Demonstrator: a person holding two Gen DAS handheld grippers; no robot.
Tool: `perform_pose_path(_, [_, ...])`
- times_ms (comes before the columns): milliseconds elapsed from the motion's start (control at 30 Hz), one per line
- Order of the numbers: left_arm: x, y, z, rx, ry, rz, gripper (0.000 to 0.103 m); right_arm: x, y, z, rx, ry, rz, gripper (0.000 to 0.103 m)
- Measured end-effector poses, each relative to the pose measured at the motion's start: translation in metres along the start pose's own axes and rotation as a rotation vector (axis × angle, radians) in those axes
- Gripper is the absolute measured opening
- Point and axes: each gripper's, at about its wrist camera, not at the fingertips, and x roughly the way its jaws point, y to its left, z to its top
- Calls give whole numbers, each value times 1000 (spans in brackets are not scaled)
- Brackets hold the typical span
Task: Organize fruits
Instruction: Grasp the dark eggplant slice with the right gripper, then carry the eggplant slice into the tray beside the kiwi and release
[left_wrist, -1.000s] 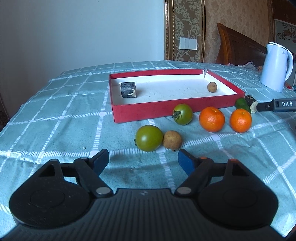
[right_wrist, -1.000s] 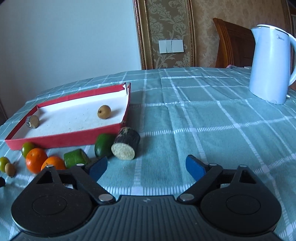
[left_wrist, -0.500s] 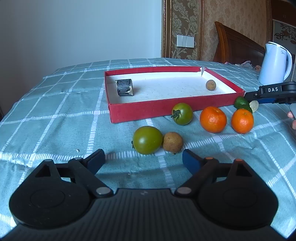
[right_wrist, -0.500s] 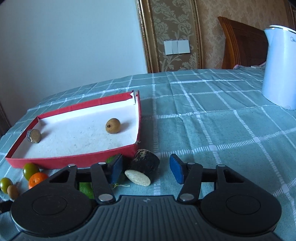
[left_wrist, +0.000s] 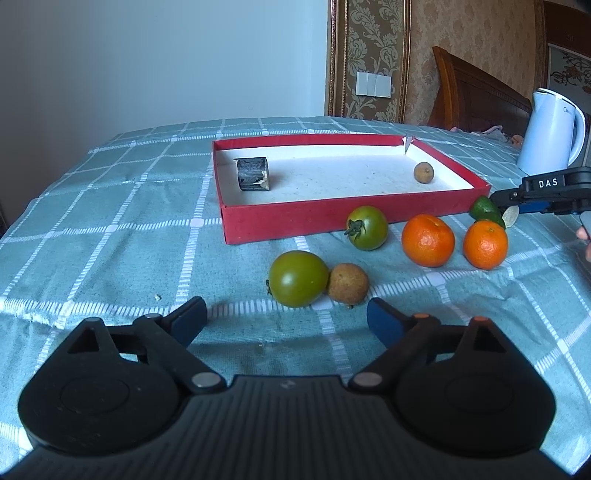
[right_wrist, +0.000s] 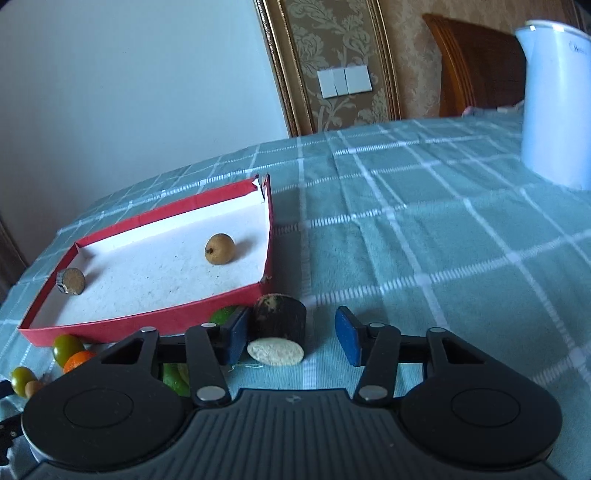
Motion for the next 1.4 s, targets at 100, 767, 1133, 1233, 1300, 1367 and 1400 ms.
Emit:
perform_pose_path(100, [0, 0, 0, 2, 2, 2, 94, 0, -1, -1, 4, 1, 6, 36])
perform_pose_path(767, [1, 3, 0, -9, 11, -4, 99, -31, 9, -4, -67, -111, -10, 32])
perform_pose_path(1133, [2, 3, 1, -12, 12, -6, 100, -19, 39, 12, -152, -139, 19, 32])
perform_pose_path(1233, [2, 3, 1, -12, 12, -6, 100, -13, 45, 17, -172, -137, 21, 32])
perform_pose_path(1300, [2, 3, 1, -11, 13, -5, 100, -6, 48, 19, -185, -128, 15, 32])
perform_pose_path(1367, [2, 3, 1, -12, 12, -5, 100, 1, 51, 20, -194, -120, 4, 32])
perform_pose_path(1400, [2, 3, 1, -13, 12, -6, 100, 4, 52, 21, -197, -116, 2, 32])
